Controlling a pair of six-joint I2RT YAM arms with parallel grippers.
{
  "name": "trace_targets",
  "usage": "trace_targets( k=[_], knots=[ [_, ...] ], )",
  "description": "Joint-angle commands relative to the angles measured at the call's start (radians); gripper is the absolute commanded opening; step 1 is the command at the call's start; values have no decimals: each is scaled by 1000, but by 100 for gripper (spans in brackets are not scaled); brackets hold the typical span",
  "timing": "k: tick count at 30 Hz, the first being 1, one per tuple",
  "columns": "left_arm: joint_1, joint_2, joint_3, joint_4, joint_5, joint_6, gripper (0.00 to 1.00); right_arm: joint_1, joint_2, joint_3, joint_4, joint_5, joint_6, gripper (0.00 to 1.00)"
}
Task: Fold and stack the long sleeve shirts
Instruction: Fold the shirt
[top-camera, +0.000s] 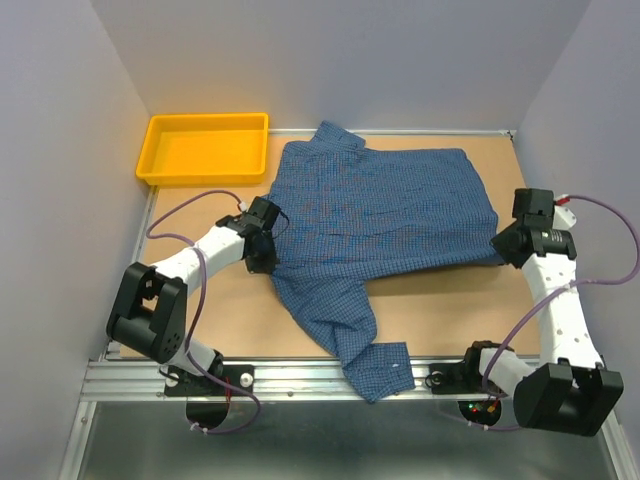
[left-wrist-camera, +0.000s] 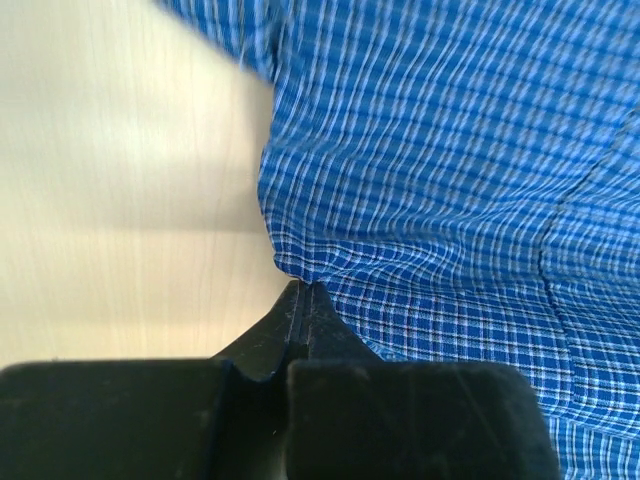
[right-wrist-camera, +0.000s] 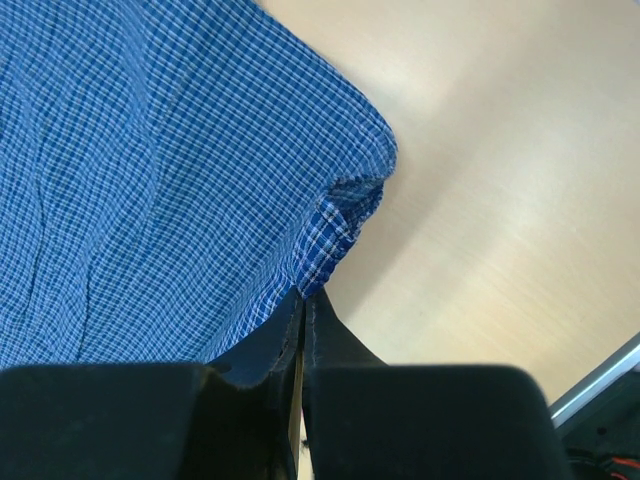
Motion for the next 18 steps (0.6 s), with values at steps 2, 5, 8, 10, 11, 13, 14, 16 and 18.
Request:
trace_targets(
  k=[2,5,8,10,11,13,14,16,18],
  knots=[
    [22,55,124,-65,-57,89,0,3,98,130,72,3,-92,1],
    [29,92,165,-67,-46,103,1,3,193,185,87,-65,-112,1],
    [41,123,195,-53,-40,106,2,1,279,228,109,-102,-129,2],
    [49,143,212,-47,-40,112,3,3,322,265,128,-108,-132,4],
    [52,166,222,-45,-37,115,4,3,339,276,135,-113,-135,5],
    [60,193,248,-39,-30,121,6,1,400,302,150,-119,-147,6],
    [61,204,258,-38,-30,123,6,3,423,310,153,-122,-147,7],
    [65,227,284,-30,-24,126,6,3,481,324,164,-128,-146,7],
    [68,246,313,-25,-14,129,8,3,526,325,179,-125,-139,7]
  ],
)
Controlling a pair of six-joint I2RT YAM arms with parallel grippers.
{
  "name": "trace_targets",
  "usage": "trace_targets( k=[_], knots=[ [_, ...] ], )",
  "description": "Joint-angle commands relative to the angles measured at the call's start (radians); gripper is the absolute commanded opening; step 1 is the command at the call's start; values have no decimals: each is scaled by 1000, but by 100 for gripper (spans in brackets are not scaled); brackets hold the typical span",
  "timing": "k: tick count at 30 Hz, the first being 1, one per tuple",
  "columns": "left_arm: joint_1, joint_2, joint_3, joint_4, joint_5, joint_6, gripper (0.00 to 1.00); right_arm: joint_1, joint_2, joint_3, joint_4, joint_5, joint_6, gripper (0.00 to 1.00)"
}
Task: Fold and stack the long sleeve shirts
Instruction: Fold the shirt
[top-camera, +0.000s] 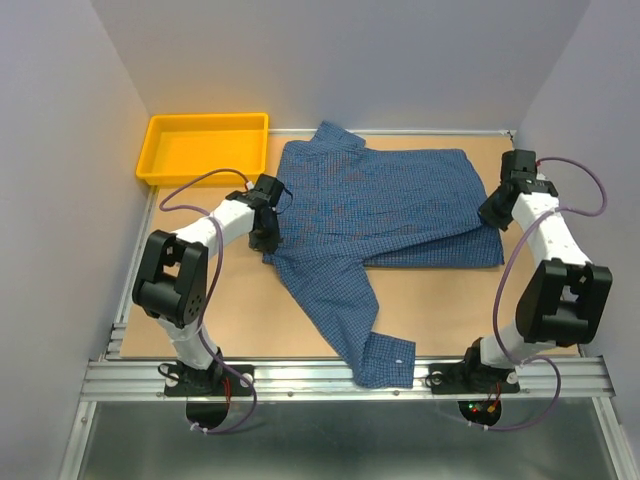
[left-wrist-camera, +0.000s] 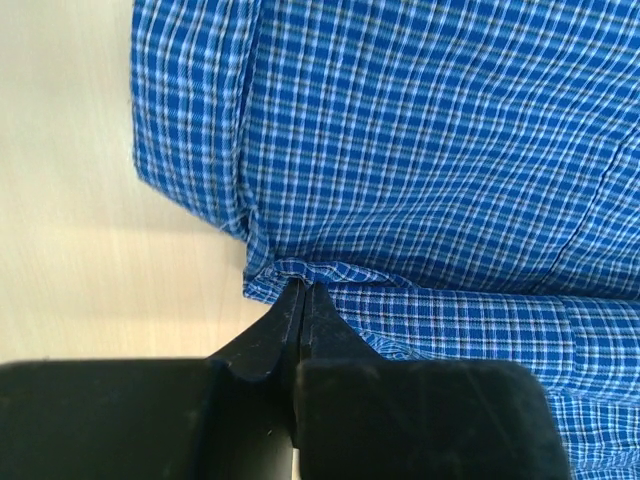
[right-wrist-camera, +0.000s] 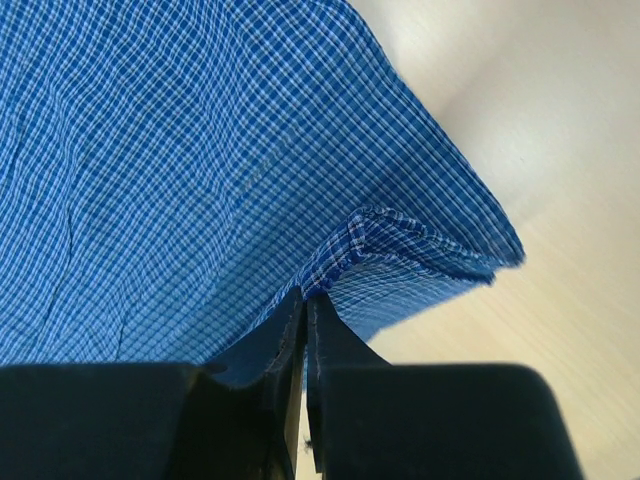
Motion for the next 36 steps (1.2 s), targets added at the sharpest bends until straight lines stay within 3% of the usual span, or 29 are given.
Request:
trace_targets(
  k=[1,15,22,26,28,31,32,33,36],
  knots=[
    [11,24,79,-6,0,30,9,3,71,59,74,-3,-12,7],
    [20,101,180,28,28,31,20,2,263,142,155,83,8,14],
    [29,78,126,52,26,23,20,3,286,231,180,50,-27,14],
    [34,76,102,70,34,17,23,3,332,253,204,-8,-44,27],
    [35,72,94,75,37,16,28,3,347,269,217,-40,-64,33],
    [37,46,96,77,46,14,43,8,358,294,223,-107,-92,53],
    [38,38,97,77,52,14,50,11,352,297,223,-120,-102,63],
    [41,15,105,71,69,14,62,26,326,294,224,-144,-125,67],
    [41,-52,103,66,65,5,81,98,233,260,226,-163,-197,76]
  ],
)
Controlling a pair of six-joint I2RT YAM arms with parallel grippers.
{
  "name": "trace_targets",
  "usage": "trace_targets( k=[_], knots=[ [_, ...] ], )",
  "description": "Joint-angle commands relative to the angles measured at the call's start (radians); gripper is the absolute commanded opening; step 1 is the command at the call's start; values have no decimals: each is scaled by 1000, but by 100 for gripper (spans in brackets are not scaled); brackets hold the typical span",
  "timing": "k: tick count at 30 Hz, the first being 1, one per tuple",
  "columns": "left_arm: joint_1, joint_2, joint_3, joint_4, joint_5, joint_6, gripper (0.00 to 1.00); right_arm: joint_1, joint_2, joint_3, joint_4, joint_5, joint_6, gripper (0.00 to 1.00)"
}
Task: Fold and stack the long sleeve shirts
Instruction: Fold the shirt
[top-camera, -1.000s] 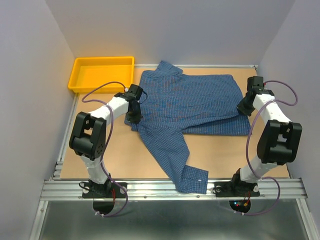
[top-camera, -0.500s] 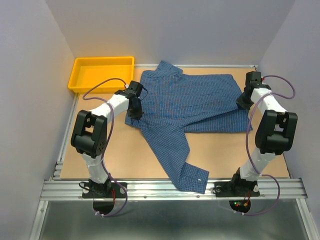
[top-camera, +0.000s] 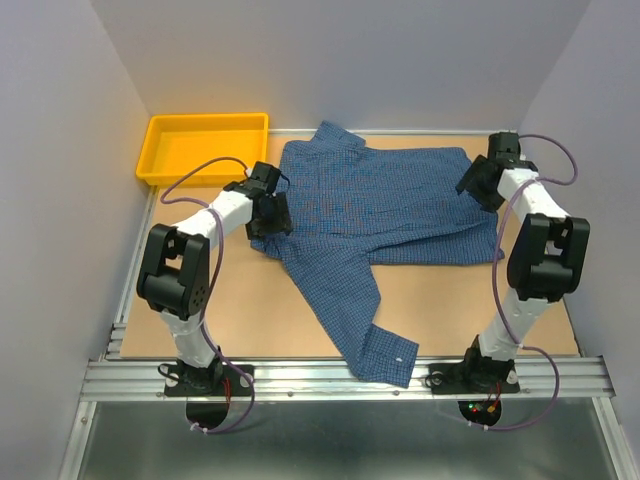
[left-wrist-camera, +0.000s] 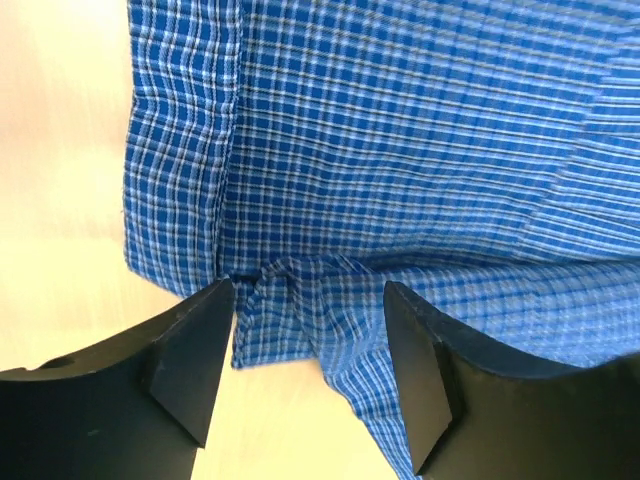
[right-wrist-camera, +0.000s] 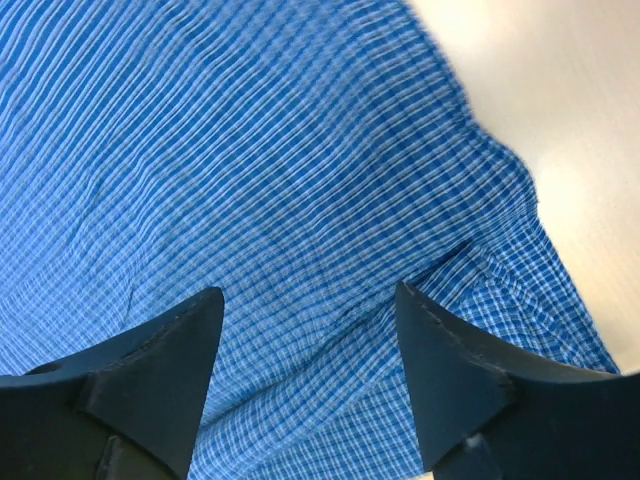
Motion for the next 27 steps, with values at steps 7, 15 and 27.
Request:
trace_targets(
  k=[7,15,27],
  knots=[
    [7,-347,-139,25,-46,-30,84,399,-413,-270,43,-114,-207,78],
    [8,-484,-367,98,-17,-94,81,894,-626,-528,16,-194,-111,73],
    [8,-565,-473,117,-39,-139,81,1232,-428,-560,-63,-179,43,73]
  ],
)
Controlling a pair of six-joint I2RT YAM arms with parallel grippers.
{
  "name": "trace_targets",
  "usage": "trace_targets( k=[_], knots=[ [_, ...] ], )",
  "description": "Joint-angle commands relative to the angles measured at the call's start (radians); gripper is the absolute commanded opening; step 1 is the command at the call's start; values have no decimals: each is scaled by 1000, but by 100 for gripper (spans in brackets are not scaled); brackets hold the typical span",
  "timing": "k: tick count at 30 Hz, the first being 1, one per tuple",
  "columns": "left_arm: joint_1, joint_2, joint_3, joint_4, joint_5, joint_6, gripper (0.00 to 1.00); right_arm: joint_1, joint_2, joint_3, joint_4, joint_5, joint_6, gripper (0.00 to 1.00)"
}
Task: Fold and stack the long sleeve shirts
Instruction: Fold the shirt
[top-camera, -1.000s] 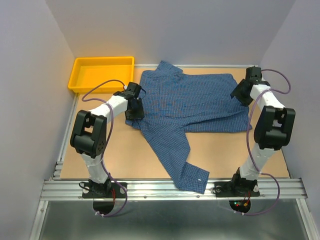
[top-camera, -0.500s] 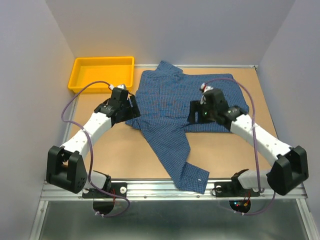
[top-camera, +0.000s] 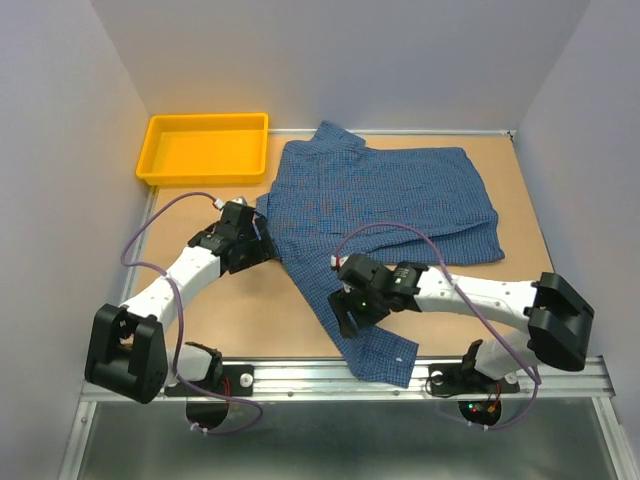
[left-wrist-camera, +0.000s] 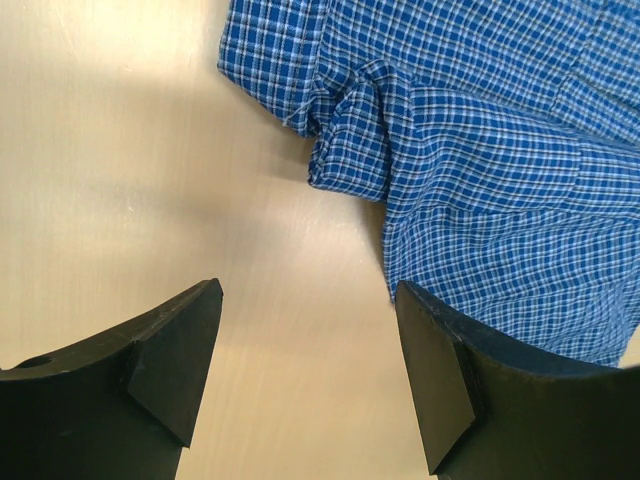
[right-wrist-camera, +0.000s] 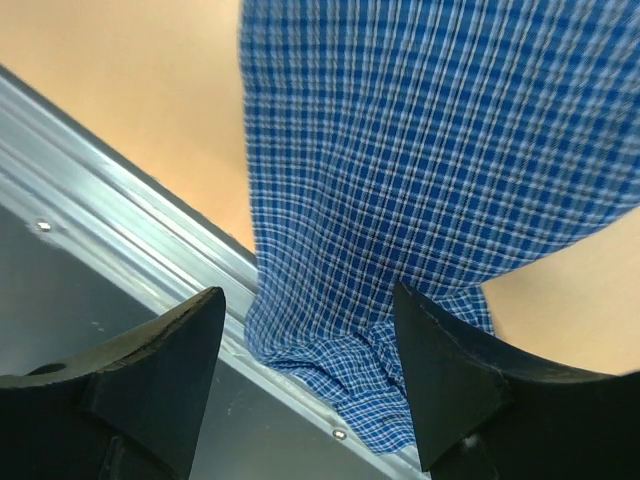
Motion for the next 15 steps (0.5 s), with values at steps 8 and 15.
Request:
trace_targets(
  k=[8,15],
  knots=[
    [5,-60,-52,27,-21,-24,81,99,197,8,-64,38,64,62],
    [5,-71,-58,29,-30,-17,81,101,182,114,-136,138,11,1]
  ],
)
